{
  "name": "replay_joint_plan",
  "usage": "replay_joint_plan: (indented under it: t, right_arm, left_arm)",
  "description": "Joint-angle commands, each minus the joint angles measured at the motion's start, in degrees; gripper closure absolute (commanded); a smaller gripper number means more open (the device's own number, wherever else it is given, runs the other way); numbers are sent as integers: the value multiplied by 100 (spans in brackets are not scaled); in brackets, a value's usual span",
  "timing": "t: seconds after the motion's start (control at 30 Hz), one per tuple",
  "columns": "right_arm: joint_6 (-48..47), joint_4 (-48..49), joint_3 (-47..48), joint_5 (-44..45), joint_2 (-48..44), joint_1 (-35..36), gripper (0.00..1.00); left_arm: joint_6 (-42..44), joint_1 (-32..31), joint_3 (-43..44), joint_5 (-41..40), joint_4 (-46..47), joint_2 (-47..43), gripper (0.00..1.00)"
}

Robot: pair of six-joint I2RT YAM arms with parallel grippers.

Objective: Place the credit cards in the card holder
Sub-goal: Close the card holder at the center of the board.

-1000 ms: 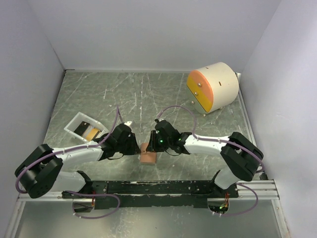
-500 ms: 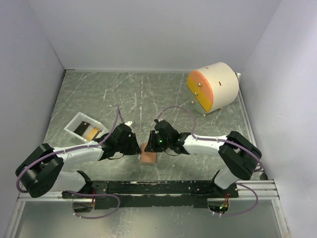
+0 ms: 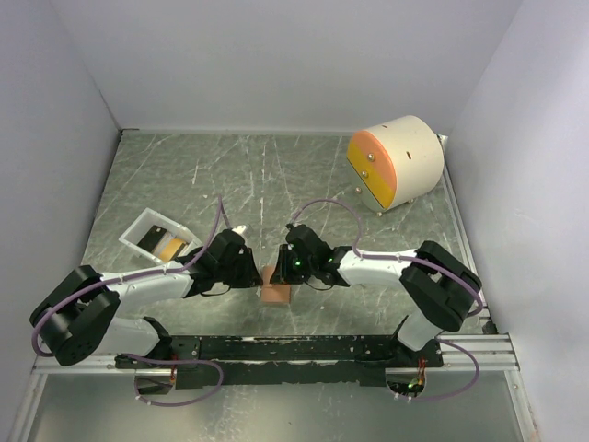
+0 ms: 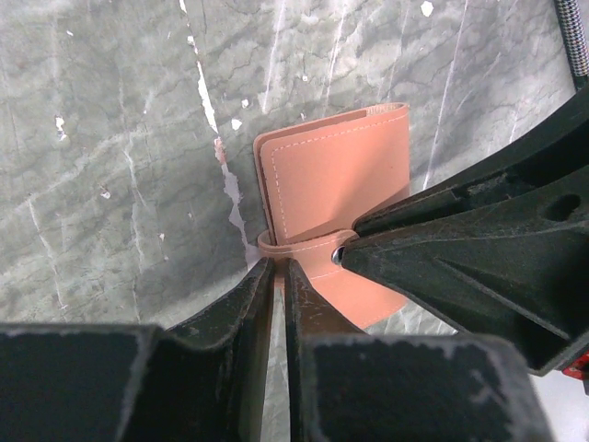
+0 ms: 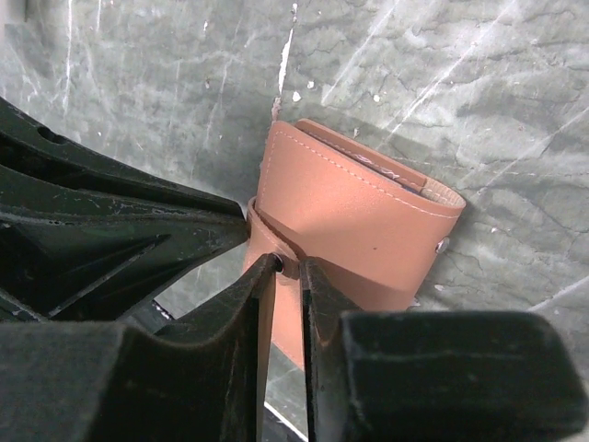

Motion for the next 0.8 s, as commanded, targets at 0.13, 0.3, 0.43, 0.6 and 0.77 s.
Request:
replay_joint_plan:
  t: [0.13,0.3,0.43,0.6,0.77]
  right_arm:
    - [-12,-159,81,43,177,85,86]
    - [-63,-305,154,113,263,101,89]
    - [-112,-413,166,255,279,114,93]
    - [-152,-530,159,388,295,111,98]
    - [-183,-568,189,435,352,116,99]
  left_arm:
    - [62,22,27,172,170,54,79]
    - [53,22,27,167,174,48,79]
    - [44,22,63,123,77,-26,79]
    - [-30,16,128,97,-32,-255,80]
    - [-79,-16,196,254,12,-374,81]
